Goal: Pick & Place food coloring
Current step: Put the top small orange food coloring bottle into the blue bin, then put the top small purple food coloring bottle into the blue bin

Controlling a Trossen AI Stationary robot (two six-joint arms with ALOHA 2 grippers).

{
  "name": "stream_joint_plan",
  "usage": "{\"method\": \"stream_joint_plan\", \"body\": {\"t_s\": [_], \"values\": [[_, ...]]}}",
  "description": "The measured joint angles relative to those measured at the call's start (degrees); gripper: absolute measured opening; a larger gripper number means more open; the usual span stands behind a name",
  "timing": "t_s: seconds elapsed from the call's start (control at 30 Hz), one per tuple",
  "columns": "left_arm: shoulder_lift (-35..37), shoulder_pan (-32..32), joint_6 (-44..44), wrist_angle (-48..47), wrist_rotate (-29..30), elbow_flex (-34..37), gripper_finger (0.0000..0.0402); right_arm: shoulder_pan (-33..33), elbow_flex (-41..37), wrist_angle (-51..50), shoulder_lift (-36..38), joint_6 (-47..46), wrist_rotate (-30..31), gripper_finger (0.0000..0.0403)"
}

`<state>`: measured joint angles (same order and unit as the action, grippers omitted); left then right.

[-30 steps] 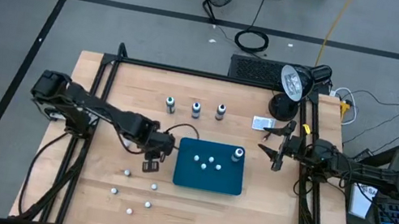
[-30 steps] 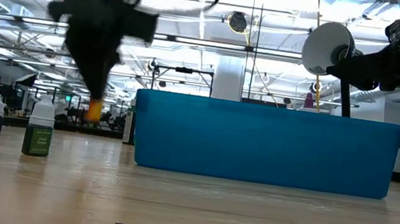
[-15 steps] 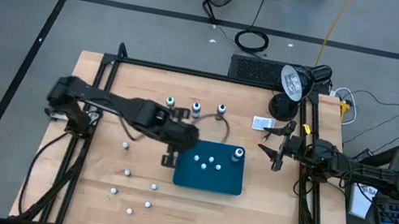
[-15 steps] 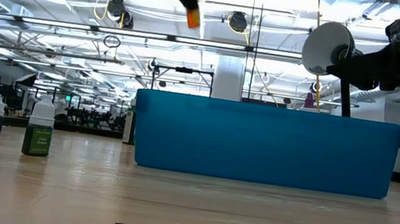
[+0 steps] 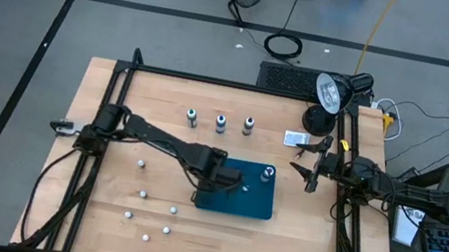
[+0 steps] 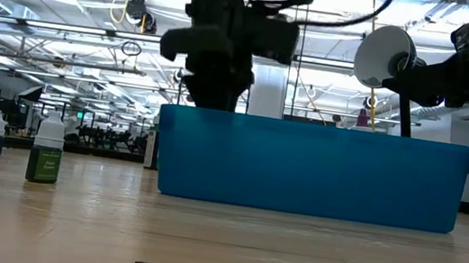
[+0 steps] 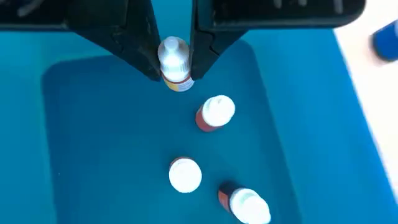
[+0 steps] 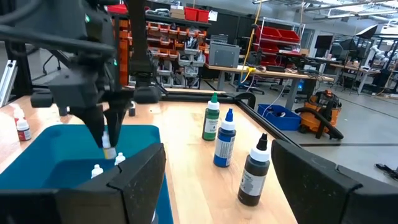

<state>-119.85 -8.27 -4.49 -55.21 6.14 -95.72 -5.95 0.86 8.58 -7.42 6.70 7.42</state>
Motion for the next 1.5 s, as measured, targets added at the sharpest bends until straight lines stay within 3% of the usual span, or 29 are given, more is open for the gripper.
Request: {"method": "stream_joint_plan", "body": {"t_s": [0.37,0.5,0.7,1.0,1.17,1.3,1.5], "values": [[0.24,1.86,0.26,11.98,-4.44,7.45,0.0061,0.00,-0.01,0.02,0.00,0.00,0.00,0.0279],[0.22,1.83,0.74,12.23,-5.59,7.50,0.0061,0.00,0.00,0.02,0.00,0.00,-0.02,0.0279],[0.55,1.83,2.25,11.68,-6.17,7.56,0.0132,0.00,0.00,0.02,0.00,0.00,-0.01,0.0279],[0.57,1.81,3.19,6.79,-6.17,2.69,0.0202,0.01,-0.01,0.02,0.00,0.00,-0.01,0.0279],[0.86,1.81,4.17,-5.92,-6.13,-3.81,0.0208,0.00,0.00,0.02,0.00,0.00,-0.02,0.0279],[6.42,0.95,6.67,-11.16,-4.97,-1.70,0.0208,0.02,-0.02,0.02,0.00,-0.02,-0.02,0.0279],[24.37,-2.92,21.22,-6.21,3.52,16.18,0.0209,0.00,0.00,0.01,0.00,-0.02,0.00,0.0279]]}}
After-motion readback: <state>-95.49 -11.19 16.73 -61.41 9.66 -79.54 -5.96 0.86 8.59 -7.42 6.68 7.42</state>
